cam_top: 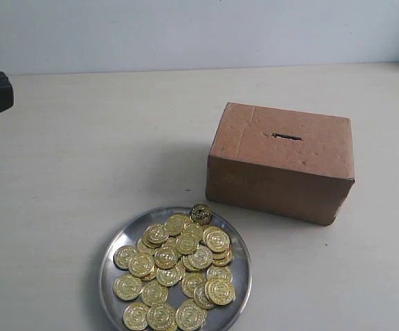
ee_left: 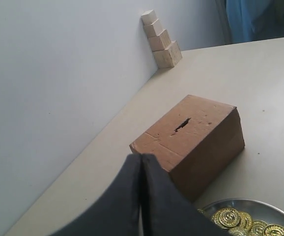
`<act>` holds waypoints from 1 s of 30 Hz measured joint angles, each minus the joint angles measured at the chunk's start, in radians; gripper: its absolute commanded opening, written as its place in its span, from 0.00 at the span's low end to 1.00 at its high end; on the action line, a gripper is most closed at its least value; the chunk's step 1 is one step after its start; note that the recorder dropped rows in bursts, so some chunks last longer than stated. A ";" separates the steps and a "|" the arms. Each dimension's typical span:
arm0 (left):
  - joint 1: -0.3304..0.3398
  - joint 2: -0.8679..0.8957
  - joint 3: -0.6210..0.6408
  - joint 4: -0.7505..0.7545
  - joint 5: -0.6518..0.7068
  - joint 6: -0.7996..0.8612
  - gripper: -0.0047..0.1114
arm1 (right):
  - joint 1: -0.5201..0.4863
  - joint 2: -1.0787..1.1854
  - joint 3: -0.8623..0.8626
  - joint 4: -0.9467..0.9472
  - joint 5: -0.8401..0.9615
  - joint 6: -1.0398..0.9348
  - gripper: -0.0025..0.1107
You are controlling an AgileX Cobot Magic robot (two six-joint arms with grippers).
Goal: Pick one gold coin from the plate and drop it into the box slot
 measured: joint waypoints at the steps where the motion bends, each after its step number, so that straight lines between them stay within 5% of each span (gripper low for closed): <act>1: 0.000 0.000 0.000 0.000 0.000 0.000 0.04 | 0.000 0.000 0.000 0.014 0.011 -0.004 0.70; 8: 0.000 0.000 0.000 0.000 -0.002 0.000 0.04 | 0.000 0.000 0.002 0.129 0.198 -0.189 0.37; 16: 0.006 -0.035 0.000 0.000 -0.004 0.000 0.04 | 0.000 0.000 0.039 0.230 0.252 0.011 0.12; 20: 0.116 -0.073 0.000 0.000 0.000 0.000 0.04 | 0.000 0.000 0.055 0.247 0.248 0.029 0.02; 25: 0.373 -0.195 0.000 0.000 -0.005 0.000 0.04 | 0.000 0.000 0.100 0.244 0.218 0.045 0.02; 30: 0.489 -0.354 0.000 0.000 -0.013 0.000 0.04 | 0.000 -0.033 0.149 0.226 0.206 0.071 0.02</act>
